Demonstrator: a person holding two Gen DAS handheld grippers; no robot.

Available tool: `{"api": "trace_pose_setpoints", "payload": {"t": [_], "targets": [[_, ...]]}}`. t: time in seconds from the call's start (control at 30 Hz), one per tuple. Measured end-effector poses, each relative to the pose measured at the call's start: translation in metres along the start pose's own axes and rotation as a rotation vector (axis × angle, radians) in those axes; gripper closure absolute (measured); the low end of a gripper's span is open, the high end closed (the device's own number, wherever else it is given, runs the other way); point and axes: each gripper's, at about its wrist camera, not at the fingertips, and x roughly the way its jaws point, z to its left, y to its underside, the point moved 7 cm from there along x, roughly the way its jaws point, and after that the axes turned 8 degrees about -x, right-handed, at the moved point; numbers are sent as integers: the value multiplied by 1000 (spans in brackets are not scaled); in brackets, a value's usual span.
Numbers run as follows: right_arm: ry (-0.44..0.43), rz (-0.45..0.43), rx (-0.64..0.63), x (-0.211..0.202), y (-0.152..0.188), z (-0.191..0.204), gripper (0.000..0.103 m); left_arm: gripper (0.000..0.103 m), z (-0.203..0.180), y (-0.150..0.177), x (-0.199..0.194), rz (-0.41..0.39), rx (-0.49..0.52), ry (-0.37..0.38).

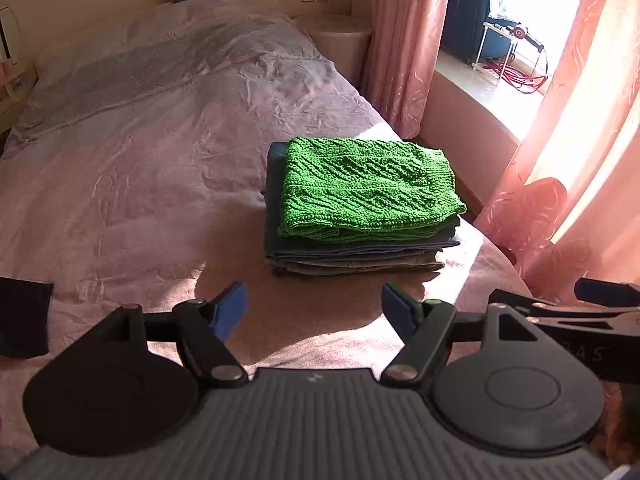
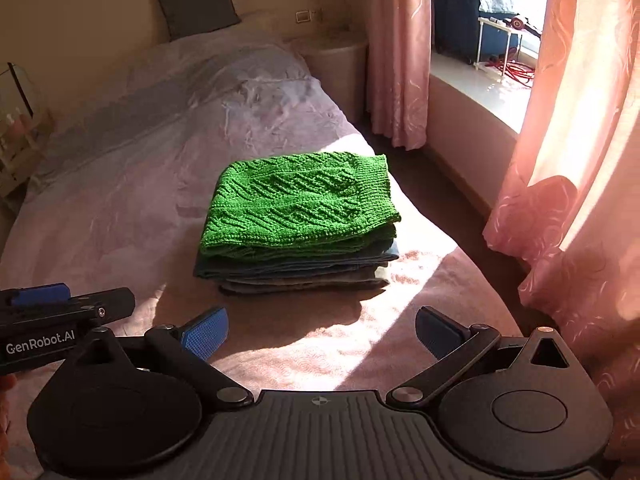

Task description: Fold clothes

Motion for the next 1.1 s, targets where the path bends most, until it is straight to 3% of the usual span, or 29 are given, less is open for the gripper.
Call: {"api": "trace_pose_setpoints", "payload": {"t": [1.1], "targets": [[-42,159,4,69,8,-22,1,32,-6,20,70,146,-5,-73]]}}
